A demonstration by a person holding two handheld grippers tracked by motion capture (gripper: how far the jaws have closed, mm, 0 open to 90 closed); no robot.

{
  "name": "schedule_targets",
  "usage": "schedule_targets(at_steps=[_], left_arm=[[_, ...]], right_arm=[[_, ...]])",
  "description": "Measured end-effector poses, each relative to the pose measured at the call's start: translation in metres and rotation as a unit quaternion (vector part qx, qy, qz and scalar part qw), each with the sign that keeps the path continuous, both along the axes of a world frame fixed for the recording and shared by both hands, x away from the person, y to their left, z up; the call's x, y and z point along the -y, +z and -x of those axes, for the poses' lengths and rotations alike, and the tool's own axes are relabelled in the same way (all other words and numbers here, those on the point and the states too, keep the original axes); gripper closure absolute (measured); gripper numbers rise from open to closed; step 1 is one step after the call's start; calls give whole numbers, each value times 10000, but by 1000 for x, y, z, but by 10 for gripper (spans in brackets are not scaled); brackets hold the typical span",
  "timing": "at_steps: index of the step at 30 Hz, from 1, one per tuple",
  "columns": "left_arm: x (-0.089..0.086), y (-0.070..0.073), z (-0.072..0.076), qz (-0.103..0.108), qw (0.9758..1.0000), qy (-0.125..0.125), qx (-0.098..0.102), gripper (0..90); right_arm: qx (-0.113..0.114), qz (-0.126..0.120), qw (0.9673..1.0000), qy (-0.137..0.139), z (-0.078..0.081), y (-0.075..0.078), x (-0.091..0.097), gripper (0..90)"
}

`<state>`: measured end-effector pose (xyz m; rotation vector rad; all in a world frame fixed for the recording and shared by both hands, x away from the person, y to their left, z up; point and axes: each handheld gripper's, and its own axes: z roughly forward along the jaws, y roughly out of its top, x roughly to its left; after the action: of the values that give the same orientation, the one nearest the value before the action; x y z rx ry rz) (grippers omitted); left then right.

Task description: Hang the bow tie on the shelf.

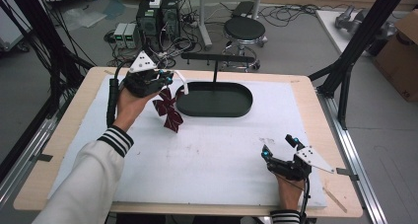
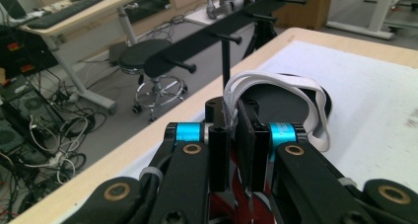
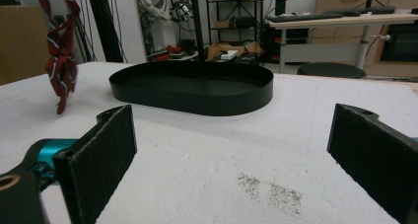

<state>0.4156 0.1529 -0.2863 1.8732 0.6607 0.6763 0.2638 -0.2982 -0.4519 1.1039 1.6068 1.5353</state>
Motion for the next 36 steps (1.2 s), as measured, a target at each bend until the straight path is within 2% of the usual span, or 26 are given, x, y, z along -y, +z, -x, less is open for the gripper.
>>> schedule_targets(at_steps=[3,14,16,31,34,36], left_arm=[[5,4,-11,53,10000,50,48,838],[27,20,-35,48,9997,110,190,838],[32,23,-41,-5,9997,144,219,838],[40,22,-74,67,9987,397,317,838],[41,21,-81,83,9985,438,305,838],[40,17,-84,47,9988,448,215,837]], right_arm=[[-9,3,10000,-5,0,0,0,36],[-22,-5,10000,-5,-1,0,1,36],[-16,-11,10000,-5,-1,0,1,36],[-25,-42,10000,-3,-1,0,1,36],[-47,-60,10000,-11,-1,0,1,36],[-49,-64,10000,-13,-1,0,1,36]])
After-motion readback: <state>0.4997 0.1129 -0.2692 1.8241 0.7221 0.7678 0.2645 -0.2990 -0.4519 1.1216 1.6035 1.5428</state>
